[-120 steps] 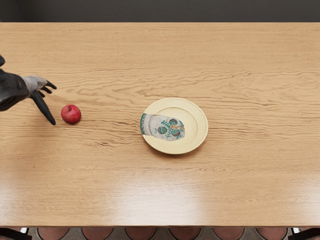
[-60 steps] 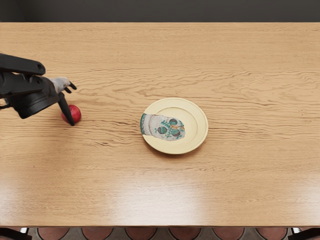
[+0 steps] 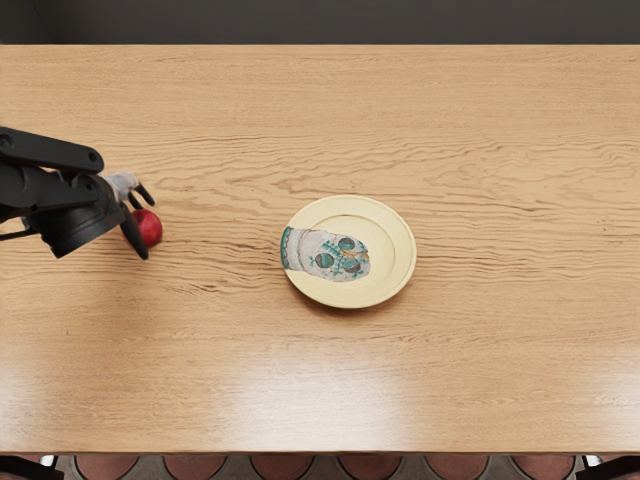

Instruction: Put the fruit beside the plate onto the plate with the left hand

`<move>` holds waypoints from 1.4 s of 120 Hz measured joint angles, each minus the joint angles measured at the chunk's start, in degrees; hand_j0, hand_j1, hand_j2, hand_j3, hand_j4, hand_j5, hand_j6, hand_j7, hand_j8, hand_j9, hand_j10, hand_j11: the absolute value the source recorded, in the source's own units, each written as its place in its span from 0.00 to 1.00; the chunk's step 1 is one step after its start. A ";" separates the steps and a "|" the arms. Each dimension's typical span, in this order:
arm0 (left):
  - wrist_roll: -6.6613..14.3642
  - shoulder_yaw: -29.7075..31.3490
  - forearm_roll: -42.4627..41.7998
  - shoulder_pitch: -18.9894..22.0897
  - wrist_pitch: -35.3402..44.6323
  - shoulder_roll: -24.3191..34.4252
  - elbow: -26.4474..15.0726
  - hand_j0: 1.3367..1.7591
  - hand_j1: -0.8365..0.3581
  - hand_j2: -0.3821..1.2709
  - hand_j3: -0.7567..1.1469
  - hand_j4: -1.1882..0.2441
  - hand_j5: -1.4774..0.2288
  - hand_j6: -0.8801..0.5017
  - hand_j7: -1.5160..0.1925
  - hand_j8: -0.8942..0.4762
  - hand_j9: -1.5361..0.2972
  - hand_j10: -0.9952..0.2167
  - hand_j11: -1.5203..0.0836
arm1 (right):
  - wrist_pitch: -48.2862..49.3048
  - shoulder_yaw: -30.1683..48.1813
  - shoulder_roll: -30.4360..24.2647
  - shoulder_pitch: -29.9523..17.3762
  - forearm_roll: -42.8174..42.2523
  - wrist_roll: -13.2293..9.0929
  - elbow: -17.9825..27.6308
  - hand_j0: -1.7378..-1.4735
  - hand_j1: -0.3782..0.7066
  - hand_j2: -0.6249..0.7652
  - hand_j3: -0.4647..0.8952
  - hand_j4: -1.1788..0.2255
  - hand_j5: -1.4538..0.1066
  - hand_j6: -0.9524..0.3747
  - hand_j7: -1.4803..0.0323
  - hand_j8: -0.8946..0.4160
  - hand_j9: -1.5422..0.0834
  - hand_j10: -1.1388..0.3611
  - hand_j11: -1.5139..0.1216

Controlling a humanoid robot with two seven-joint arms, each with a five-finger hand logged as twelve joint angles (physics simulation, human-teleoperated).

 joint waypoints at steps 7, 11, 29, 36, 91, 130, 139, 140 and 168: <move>0.09 -0.01 0.00 0.00 0.04 0.03 0.00 0.76 0.61 0.28 0.40 0.56 0.58 0.36 0.60 0.38 0.57 0.51 0.64 | 0.00 0.00 0.00 0.00 -0.01 0.00 0.00 0.30 0.03 0.45 0.34 0.84 0.93 0.72 0.98 0.68 0.95 0.76 0.93; 0.13 -0.02 0.00 0.00 0.07 0.03 0.01 0.76 0.59 0.28 0.40 0.55 0.56 0.35 0.58 0.36 0.56 0.49 0.62 | 0.00 0.00 0.00 0.00 -0.01 0.00 0.00 0.30 0.03 0.45 0.34 0.84 0.93 0.72 0.98 0.68 0.95 0.76 0.93; 0.26 -0.02 0.00 0.07 0.51 0.03 0.04 0.76 0.53 0.29 0.40 0.50 0.51 0.31 0.53 0.31 0.51 0.44 0.57 | 0.00 0.00 0.00 0.01 -0.01 0.00 0.00 0.30 0.03 0.45 0.34 0.84 0.93 0.72 0.98 0.68 0.95 0.76 0.93; 0.31 -0.03 0.00 0.09 0.95 0.03 0.06 0.76 0.51 0.29 0.40 0.49 0.50 0.30 0.52 0.30 0.50 0.42 0.56 | 0.00 0.00 0.00 0.01 -0.02 0.00 0.00 0.30 0.03 0.45 0.34 0.84 0.93 0.72 0.98 0.68 0.95 0.76 0.93; 0.39 -0.17 0.25 2.46 1.70 -0.15 0.41 0.75 0.51 0.25 0.40 0.47 0.47 0.30 0.48 0.28 0.45 0.40 0.51 | 0.00 0.00 0.00 -0.01 -0.01 0.00 0.00 0.30 0.03 0.45 0.34 0.84 0.93 0.72 0.98 0.68 0.95 0.76 0.93; 0.40 -0.40 -0.25 1.64 1.92 0.03 0.34 0.76 0.46 0.31 0.40 0.49 0.44 0.31 0.46 0.25 0.44 0.37 0.50 | 0.00 0.00 0.00 -0.01 -0.01 0.00 0.00 0.30 0.03 0.45 0.34 0.84 0.93 0.72 0.98 0.68 0.95 0.76 0.93; 0.39 -0.48 -0.28 0.99 1.92 0.03 0.34 0.76 0.46 0.31 0.40 0.49 0.45 0.31 0.47 0.26 0.45 0.37 0.50 | 0.00 0.00 0.00 0.00 -0.02 0.00 0.00 0.30 0.03 0.45 0.34 0.84 0.93 0.72 0.98 0.68 0.95 0.76 0.93; 0.39 -0.49 -0.31 0.86 1.92 0.03 0.34 0.76 0.46 0.31 0.40 0.49 0.45 0.31 0.47 0.26 0.45 0.37 0.50 | 0.00 0.00 0.00 0.00 -0.02 0.00 0.00 0.30 0.03 0.45 0.34 0.84 0.93 0.72 0.98 0.68 0.95 0.76 0.93; 0.40 -0.66 -0.50 -1.31 1.82 -0.70 0.25 0.76 0.46 0.31 0.40 0.48 0.45 0.31 0.47 0.26 0.45 0.37 0.51 | 0.00 0.00 0.00 0.00 -0.01 0.00 0.00 0.30 0.03 0.45 0.34 0.84 0.93 0.72 0.98 0.68 0.95 0.76 0.93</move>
